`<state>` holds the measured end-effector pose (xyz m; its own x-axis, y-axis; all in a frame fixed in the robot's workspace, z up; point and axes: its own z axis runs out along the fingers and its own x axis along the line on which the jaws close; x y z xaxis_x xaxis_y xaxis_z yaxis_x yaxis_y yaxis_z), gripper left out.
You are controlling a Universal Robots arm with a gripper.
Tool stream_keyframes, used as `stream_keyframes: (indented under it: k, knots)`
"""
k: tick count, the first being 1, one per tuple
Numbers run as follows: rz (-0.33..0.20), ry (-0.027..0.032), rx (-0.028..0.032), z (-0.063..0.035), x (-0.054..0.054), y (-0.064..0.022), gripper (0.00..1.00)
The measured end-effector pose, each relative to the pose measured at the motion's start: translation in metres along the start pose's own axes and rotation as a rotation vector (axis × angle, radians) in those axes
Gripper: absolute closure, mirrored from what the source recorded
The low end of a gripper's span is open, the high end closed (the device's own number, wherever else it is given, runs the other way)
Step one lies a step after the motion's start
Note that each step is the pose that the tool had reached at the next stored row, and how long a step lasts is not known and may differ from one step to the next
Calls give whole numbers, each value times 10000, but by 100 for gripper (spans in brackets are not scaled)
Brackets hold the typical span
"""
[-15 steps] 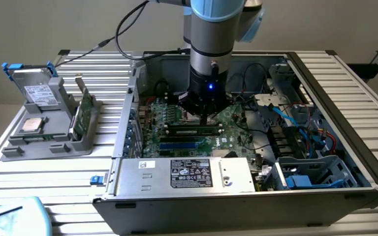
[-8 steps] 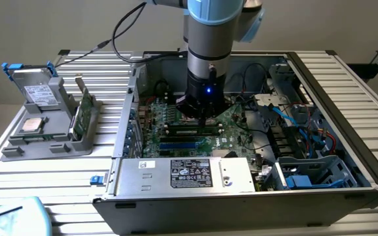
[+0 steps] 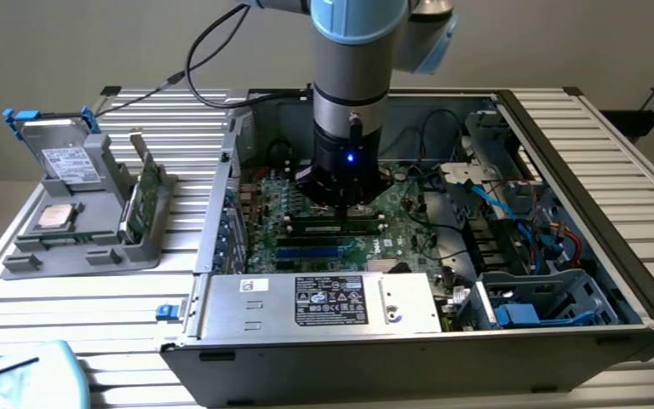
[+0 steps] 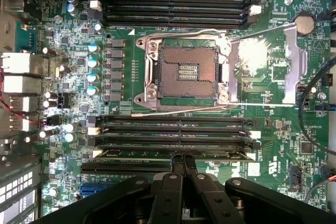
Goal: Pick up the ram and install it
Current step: 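Press down the ram until it locks into place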
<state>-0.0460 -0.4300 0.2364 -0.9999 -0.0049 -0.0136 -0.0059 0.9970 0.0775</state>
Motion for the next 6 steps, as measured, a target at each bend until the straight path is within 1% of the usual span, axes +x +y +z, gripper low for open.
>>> stream_keyframes:
  k: [6]
  knots:
    - [1, 0, -6, 0, 0, 0, 89]
